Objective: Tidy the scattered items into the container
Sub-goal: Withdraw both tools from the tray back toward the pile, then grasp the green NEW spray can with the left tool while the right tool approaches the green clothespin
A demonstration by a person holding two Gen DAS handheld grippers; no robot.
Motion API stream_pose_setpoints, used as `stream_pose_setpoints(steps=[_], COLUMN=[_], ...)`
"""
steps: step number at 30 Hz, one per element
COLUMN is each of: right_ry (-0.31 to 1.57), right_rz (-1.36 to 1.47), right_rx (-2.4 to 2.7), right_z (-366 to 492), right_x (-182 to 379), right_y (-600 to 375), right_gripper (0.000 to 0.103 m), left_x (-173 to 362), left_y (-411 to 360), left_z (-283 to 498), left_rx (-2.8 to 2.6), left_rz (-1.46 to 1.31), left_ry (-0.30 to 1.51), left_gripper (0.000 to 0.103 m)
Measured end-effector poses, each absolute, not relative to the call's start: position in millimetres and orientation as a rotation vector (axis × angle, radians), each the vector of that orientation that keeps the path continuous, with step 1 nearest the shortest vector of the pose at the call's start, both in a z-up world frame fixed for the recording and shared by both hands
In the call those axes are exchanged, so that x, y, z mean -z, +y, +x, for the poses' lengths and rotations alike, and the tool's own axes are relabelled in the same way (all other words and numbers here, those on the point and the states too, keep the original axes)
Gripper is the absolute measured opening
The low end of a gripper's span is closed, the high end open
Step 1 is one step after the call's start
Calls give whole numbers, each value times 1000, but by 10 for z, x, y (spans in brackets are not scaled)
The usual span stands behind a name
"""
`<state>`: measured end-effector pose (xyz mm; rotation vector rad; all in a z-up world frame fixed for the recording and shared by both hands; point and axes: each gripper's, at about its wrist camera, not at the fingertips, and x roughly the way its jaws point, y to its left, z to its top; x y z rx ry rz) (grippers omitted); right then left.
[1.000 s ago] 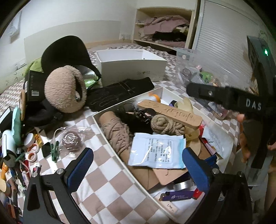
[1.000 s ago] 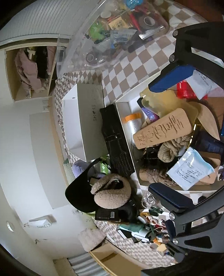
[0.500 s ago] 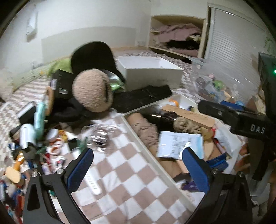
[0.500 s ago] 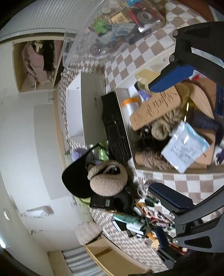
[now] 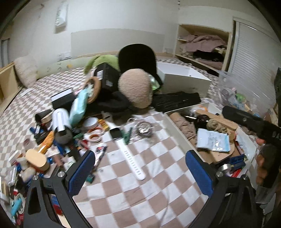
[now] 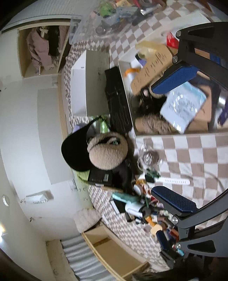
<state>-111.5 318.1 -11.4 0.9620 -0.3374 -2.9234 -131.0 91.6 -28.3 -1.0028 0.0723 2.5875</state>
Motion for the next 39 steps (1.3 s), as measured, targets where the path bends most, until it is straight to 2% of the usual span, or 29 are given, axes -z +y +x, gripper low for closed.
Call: stream_pose_setpoints(steps=[4, 16, 31, 33, 35, 39], right_ry=[-349, -180, -50, -37, -26, -9], right_rz=[978, 1026, 1141, 1144, 1145, 1155], right_rx=[2875, 2763, 2630, 2610, 2585, 2528], right_z=[-1138, -1173, -1359, -1406, -1453, -1552], right_x=[174, 560, 1030, 1066, 1097, 1165], right_y=[2997, 2384, 1926, 1853, 1774, 1591], right_gripper=[103, 103, 102, 95, 94, 82], left_x=[339, 634, 979, 1022, 1042, 1029], left_y=[686, 100, -323, -372, -398, -483], left_z=[-1268, -1183, -1254, -1257, -1257, -1246], left_rx=[-2623, -2736, -2808, -2824, -2837, -2878], left_rz=[-1019, -1090, -1193, -1215, -1227, -1223], left_ry=[73, 54, -59, -66, -53, -66], left_gripper=[103, 103, 103, 103, 103, 103])
